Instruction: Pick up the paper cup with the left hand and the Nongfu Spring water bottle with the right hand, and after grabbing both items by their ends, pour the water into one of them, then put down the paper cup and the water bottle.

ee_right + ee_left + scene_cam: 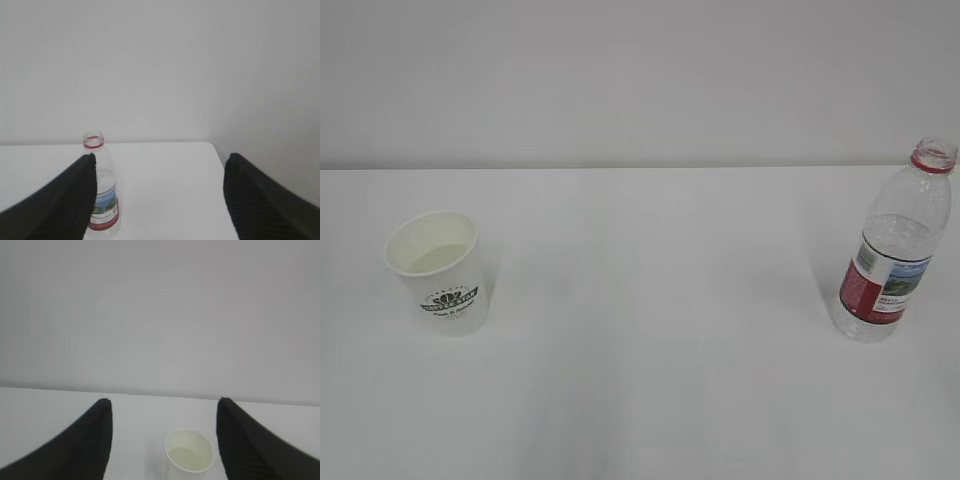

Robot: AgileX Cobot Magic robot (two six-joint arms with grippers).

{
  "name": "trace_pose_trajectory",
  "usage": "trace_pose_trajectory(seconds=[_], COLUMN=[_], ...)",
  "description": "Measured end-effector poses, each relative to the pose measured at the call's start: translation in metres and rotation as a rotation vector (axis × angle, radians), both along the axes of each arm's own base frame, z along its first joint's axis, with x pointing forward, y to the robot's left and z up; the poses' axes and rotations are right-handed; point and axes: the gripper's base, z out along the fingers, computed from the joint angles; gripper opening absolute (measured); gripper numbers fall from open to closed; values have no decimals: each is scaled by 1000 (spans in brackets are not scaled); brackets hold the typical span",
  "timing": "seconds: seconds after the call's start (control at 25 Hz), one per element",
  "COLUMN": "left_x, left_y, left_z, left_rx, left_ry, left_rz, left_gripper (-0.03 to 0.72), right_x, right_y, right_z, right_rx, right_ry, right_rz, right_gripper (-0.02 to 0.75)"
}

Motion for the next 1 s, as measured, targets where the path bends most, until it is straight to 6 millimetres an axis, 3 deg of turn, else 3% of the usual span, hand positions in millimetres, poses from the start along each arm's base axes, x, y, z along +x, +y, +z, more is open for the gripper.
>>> trace_pose_trajectory(seconds=[0.56,1.0], left_x=[-9,-15], left_y=[1,-9], left_z=[5,-8], left_rx=[210,96], left_ry=[55,223], left_rz=[-25,-144], left_gripper=[471,463], right_x=[-20,-23], right_y=[-10,-12], right_z=[-2,-12], right_rx=[-13,2], right_ry=[162,273], right_rz=[-99,-118], right_gripper=[592,592])
